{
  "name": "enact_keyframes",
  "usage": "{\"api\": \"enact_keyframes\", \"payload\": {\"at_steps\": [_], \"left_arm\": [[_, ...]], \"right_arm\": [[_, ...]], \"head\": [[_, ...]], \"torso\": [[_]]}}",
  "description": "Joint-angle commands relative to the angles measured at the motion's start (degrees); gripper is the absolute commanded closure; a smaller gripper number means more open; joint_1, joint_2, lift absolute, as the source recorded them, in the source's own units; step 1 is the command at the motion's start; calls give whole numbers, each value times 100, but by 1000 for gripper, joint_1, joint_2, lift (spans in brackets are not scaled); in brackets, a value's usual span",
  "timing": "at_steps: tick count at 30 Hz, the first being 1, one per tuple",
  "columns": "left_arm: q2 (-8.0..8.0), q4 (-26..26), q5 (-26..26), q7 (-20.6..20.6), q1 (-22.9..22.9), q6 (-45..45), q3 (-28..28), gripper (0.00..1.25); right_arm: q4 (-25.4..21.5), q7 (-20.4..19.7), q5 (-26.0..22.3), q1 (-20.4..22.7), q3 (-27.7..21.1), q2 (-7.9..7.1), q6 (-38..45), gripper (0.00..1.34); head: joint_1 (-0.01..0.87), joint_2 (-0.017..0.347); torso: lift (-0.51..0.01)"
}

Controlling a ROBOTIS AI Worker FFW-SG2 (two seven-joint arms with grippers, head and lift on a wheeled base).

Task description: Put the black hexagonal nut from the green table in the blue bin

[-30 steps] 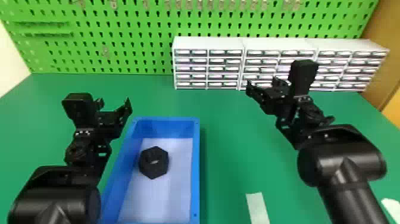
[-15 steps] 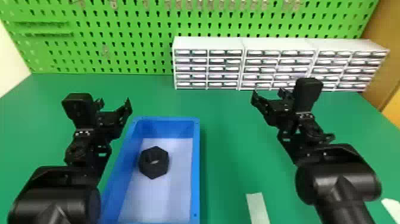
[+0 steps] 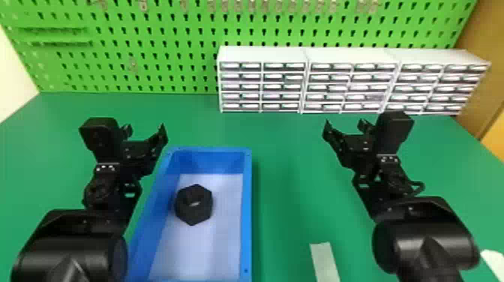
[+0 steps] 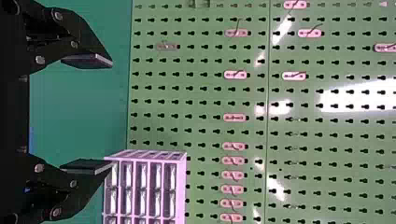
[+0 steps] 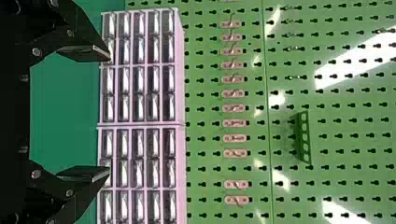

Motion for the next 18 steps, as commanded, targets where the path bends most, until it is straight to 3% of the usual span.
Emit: {"api": "enact_keyframes", "payload": {"at_steps": [1,18], "left_arm": [[0,0,0,0,-3,0,-8,486],[0,-9,9,0,-3,0,-17,486]], "right_arm": [[5,-22,19,29,0,0,-36,407],[5,-40,54,117,-70,18,-36,409]], "head": [[686,51],[686,51]], "torso": [[-96],[-96]]}}
